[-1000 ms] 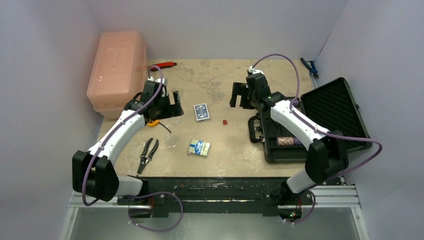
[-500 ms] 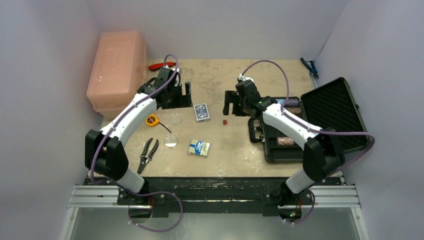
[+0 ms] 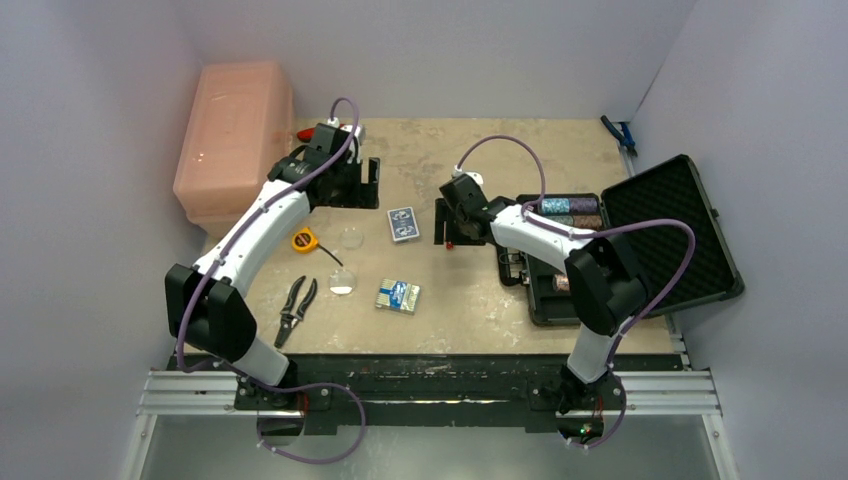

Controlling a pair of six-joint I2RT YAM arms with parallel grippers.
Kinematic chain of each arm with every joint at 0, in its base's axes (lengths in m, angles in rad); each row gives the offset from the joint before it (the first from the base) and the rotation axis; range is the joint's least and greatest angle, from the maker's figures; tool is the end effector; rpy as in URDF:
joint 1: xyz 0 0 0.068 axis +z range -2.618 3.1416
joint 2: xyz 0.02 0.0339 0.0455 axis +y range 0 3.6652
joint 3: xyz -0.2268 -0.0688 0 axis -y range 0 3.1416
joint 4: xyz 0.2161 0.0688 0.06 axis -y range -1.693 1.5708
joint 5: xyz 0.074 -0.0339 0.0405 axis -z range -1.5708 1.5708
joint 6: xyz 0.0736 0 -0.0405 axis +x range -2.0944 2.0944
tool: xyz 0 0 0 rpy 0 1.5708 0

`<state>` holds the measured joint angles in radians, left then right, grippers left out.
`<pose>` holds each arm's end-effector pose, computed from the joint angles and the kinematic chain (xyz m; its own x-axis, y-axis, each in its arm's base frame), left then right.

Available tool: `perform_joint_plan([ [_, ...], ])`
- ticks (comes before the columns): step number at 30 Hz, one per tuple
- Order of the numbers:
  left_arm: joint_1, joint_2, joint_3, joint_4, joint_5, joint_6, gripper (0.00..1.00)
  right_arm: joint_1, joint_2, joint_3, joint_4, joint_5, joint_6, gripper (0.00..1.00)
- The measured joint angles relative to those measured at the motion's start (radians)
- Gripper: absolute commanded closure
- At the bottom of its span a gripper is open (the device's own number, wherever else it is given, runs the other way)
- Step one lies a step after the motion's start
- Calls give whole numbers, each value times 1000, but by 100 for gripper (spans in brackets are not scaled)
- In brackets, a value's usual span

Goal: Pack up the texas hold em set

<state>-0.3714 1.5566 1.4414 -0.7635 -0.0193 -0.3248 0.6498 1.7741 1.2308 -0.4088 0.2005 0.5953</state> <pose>0.3104 -0.1194 0.2614 -0.7920 -0.0339 -0.6095 0.1041 0.9763 -0.1896 0.3007 0.2101 0.1562 -0.8179 0.0686 -0.5712 -0.0511 0.9803 0.1909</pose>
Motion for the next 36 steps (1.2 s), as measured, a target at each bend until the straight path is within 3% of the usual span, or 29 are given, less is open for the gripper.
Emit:
perform_joint_plan([
  [11, 0, -78, -14, -2, -53, 22, 20, 5, 82, 61, -4, 39, 27, 41],
  [16, 0, -81, -15, -1, -68, 29, 20, 5, 113, 70, -8, 45, 32, 52],
  [23, 0, -91, -28, 0, -81, 31, 21, 11, 157, 101, -14, 47, 34, 56],
  [26, 0, -91, -31, -1, -83, 31, 21, 13, 172, 109, -17, 50, 35, 62],
  [36, 0, -91, -32, 0, -84, 32, 22, 18, 191, 114, -27, 71, 40, 66],
])
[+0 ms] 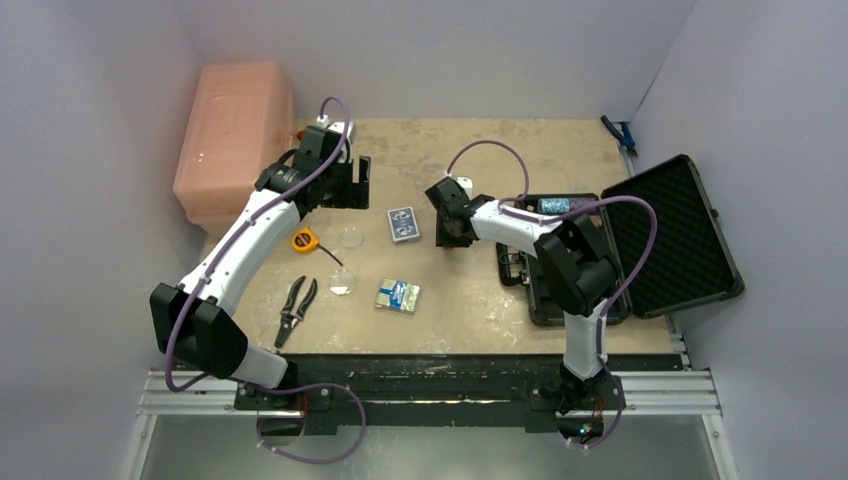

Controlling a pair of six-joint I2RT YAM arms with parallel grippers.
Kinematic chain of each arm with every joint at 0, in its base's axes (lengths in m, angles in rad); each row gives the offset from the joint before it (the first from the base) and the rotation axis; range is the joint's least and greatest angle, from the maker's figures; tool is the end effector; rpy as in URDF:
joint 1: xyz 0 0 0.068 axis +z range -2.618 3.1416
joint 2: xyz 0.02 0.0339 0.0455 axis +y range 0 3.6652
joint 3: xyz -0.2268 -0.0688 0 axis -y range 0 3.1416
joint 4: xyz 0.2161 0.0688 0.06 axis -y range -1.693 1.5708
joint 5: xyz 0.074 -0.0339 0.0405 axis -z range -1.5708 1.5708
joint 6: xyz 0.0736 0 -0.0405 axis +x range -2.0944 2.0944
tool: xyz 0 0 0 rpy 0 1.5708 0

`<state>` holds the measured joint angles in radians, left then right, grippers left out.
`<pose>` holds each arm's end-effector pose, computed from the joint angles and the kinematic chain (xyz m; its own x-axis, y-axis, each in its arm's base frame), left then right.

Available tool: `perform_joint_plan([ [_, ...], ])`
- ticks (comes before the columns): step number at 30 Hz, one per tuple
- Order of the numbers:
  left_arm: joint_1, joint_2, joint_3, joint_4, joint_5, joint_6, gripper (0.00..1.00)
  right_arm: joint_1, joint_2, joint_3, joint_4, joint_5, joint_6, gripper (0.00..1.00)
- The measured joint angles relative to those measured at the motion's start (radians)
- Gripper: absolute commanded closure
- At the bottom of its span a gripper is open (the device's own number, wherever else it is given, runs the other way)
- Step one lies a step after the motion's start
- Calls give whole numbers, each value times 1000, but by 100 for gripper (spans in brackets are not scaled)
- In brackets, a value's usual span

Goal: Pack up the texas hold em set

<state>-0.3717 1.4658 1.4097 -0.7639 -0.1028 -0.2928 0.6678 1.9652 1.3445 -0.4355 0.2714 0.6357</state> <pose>0.2970 -0.1077 0.2792 -0.7377 -0.0206 -0.6748 0.0868 0.9883 -0.1251 0.3178 0.2255 0.1199 -0.8427 0.0639 -0.5346 0.0091 0.9945 0.1045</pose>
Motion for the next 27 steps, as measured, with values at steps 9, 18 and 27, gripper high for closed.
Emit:
perform_joint_plan([
  [9, 0, 0, 0, 0, -1, 1, 22, 5, 16, 13, -2, 4, 2, 84],
  [18, 0, -10, -2, 0, -25, 2, 23, 6, 19, 19, -5, 9, 5, 100],
  [27, 0, -47, -18, 9, -70, 2, 24, 9, 6, 19, -24, 9, 0, 100],
])
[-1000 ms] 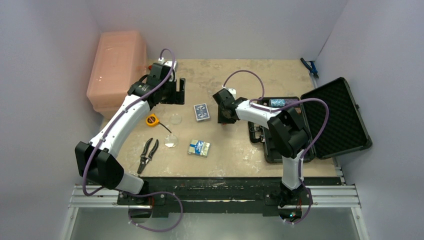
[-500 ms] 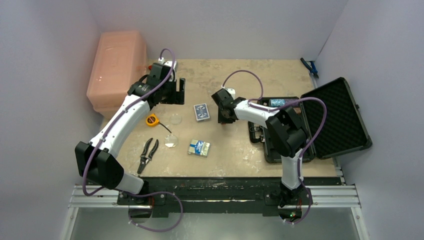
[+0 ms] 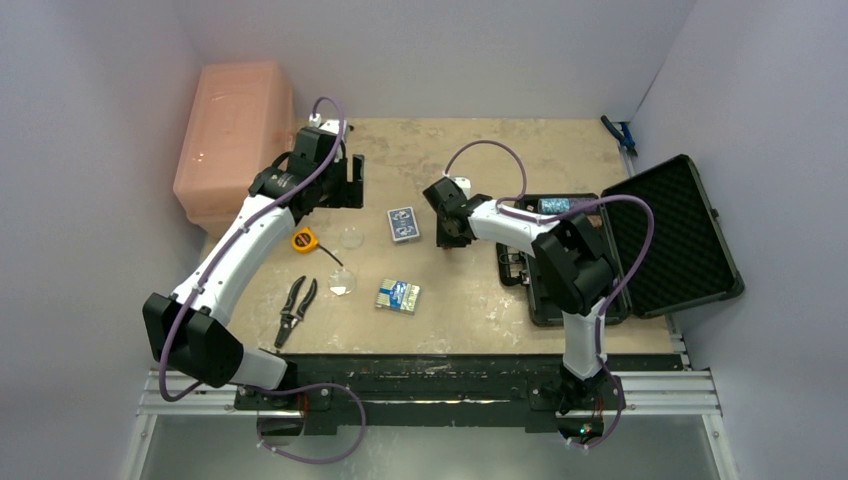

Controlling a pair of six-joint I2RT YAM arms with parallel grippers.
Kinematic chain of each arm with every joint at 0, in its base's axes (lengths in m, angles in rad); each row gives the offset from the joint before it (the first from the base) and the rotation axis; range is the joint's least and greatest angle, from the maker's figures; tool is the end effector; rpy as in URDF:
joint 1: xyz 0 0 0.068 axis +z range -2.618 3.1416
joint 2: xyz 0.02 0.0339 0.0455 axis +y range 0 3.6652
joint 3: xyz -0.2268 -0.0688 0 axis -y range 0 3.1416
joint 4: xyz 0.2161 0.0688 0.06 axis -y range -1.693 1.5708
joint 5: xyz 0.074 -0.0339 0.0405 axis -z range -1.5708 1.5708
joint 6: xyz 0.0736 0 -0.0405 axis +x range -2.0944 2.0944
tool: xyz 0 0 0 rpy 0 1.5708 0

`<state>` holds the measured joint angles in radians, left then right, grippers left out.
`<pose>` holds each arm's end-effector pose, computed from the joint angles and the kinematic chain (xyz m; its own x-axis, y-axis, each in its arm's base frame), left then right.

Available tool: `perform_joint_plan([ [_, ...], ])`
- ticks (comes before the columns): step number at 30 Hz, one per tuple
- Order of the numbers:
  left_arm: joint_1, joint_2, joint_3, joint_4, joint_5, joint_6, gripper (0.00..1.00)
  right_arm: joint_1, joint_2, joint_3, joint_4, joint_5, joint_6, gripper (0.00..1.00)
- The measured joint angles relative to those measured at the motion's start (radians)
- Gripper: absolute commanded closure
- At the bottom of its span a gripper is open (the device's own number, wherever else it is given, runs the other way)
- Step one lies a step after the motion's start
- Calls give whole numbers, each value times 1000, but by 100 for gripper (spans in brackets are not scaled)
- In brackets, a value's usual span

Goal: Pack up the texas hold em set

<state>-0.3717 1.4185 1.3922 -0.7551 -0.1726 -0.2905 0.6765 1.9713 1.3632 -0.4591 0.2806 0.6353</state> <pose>0.2908 -0.0998 0.2888 -0.6986 -0.0305 -0.7148 0.0460 0.9951 -0.0875 0.3168 0.2282 0.1214 -0.8449 0.0529 -0.5324 0.0050 0.9958 0.0911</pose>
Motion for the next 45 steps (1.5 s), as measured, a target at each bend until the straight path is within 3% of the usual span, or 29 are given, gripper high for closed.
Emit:
perform_joint_plan([
  [13, 0, -17, -16, 11, -14, 0, 24, -10, -103, 111, -70, 54, -42, 100],
  [20, 0, -18, -16, 13, -14, 5, 24, -97, -148, 114, -103, 73, -64, 100],
  [27, 0, -18, -16, 14, -14, 6, 24, -208, -214, 80, -112, 101, -82, 100],
  [45, 0, -18, -16, 14, -14, 6, 25, -340, -246, -41, -119, 150, -77, 100],
])
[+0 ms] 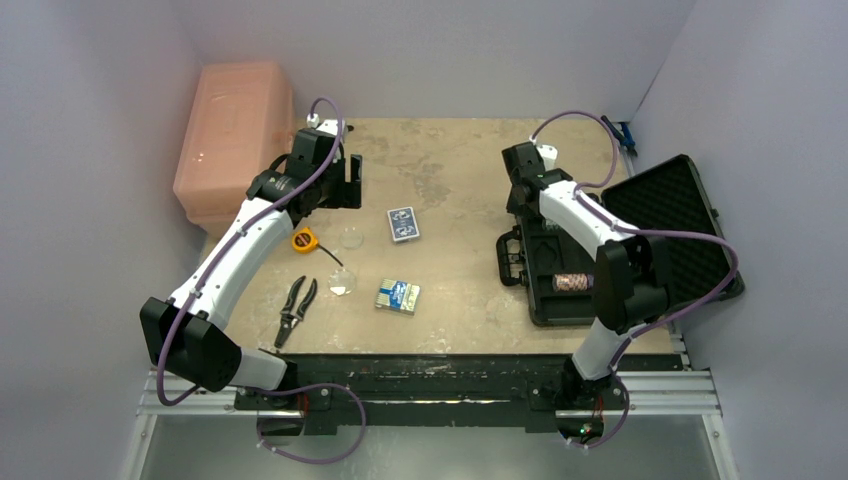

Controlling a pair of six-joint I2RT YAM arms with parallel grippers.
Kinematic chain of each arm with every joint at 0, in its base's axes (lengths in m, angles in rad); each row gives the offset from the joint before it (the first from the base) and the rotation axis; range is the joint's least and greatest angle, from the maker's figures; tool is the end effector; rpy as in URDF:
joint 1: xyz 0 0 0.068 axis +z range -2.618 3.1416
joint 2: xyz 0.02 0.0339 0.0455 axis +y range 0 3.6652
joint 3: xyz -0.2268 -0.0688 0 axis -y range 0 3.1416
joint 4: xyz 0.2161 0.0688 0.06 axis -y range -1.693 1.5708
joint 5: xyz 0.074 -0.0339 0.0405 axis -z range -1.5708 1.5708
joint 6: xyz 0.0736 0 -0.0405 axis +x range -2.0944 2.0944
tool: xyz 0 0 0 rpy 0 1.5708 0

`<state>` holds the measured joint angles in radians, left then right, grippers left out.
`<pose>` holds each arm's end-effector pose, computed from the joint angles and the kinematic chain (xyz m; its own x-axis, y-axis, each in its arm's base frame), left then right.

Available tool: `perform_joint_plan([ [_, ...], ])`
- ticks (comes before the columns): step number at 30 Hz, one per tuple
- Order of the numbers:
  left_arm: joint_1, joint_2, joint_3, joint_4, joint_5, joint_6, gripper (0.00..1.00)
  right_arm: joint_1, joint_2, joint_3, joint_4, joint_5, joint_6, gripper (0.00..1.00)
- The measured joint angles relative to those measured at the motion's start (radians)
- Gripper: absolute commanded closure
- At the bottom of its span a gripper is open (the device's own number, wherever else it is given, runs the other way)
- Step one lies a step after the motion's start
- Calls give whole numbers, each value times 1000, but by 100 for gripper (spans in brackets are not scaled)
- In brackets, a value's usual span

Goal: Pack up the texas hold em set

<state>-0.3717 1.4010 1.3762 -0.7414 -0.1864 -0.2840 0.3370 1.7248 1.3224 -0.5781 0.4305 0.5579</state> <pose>0.2888 -0.0979 0.2902 -0.6853 -0.0284 -0.7277 0.0422 0.9960 -0.0785 0.3457 0.0886 0.1911 -0.7082 0.2617 -0.6558 0.3461 0.9382 0.0005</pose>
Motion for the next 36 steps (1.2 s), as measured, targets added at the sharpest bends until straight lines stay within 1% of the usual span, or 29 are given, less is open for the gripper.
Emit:
perform_joint_plan([
  [13, 0, 0, 0, 0, 1, 0, 25, -69, 0, -55, 7, 6, -1, 100],
  [24, 0, 0, 0, 0, 4, 0, 25, -97, 0, -71, 19, 5, -2, 100],
  [31, 0, 0, 0, 0, 8, 0, 25, -104, 0, -77, 26, -3, -1, 91],
  [33, 0, 0, 0, 0, 8, 0, 25, -106, 0, -83, 26, -4, -1, 87],
  [36, 0, 0, 0, 0, 11, 0, 25, -109, 0, -85, 26, -6, -1, 78],
])
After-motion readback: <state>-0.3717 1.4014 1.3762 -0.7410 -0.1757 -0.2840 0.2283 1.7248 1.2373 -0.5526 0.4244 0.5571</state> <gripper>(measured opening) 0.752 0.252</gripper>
